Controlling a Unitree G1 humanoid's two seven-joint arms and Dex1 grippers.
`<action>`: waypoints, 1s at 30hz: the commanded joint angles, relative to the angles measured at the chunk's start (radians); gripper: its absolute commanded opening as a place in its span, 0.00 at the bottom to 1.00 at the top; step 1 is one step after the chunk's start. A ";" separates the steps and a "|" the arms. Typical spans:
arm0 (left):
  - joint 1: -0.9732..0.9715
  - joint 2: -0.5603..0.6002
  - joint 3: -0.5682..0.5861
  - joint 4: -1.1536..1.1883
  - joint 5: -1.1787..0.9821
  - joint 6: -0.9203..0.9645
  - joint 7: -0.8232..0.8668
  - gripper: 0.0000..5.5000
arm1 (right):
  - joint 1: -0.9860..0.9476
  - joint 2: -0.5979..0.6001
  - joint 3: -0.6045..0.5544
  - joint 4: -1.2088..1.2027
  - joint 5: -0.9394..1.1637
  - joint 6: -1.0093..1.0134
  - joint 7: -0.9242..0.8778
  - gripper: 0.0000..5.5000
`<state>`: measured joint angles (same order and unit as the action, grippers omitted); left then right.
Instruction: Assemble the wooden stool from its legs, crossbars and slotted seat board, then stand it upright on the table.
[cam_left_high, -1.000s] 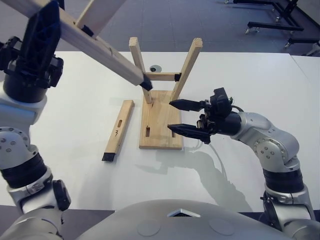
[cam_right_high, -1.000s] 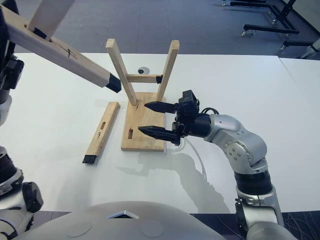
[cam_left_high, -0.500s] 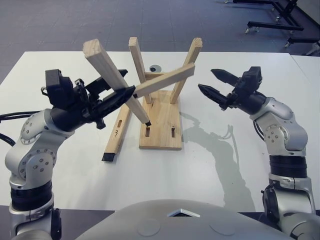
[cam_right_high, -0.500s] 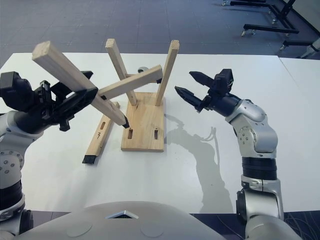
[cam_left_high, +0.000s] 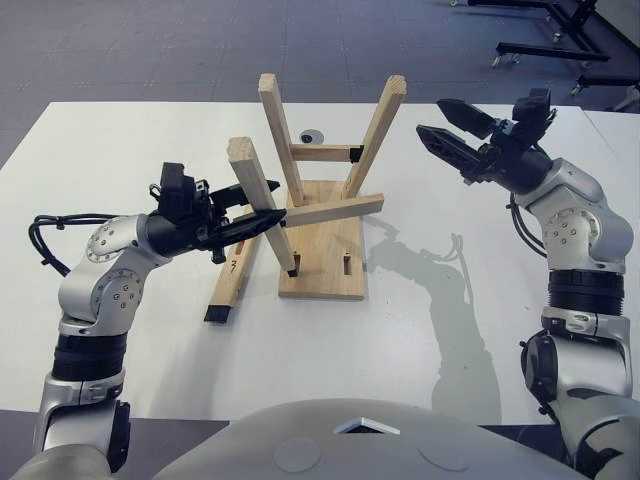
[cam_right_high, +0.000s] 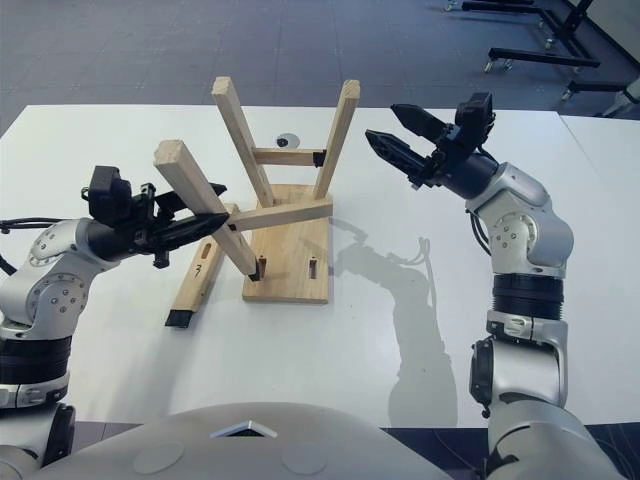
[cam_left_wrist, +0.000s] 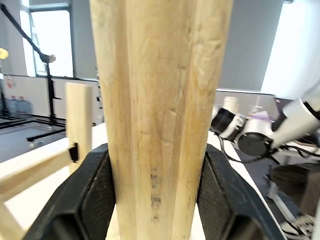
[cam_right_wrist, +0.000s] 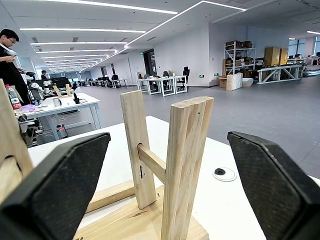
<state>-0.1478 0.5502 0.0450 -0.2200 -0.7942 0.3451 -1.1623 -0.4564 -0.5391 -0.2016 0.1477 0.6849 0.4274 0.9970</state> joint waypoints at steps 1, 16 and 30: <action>-0.043 -0.006 -0.039 0.099 0.066 -0.025 -0.051 0.38 | -0.008 -0.003 -0.001 -0.016 0.006 0.015 0.020 0.79; -0.145 -0.013 -0.088 0.261 0.114 -0.008 -0.152 0.38 | -0.051 0.003 0.035 0.040 -0.022 0.020 0.068 0.79; -0.230 0.010 -0.222 0.434 0.341 -0.175 -0.251 0.38 | -0.060 0.011 0.040 0.012 0.005 0.091 0.069 0.79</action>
<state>-0.4133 0.5321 -0.0959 0.1887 -0.5853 0.1842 -1.4072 -0.4896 -0.5225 -0.1570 0.1699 0.6870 0.5033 1.0670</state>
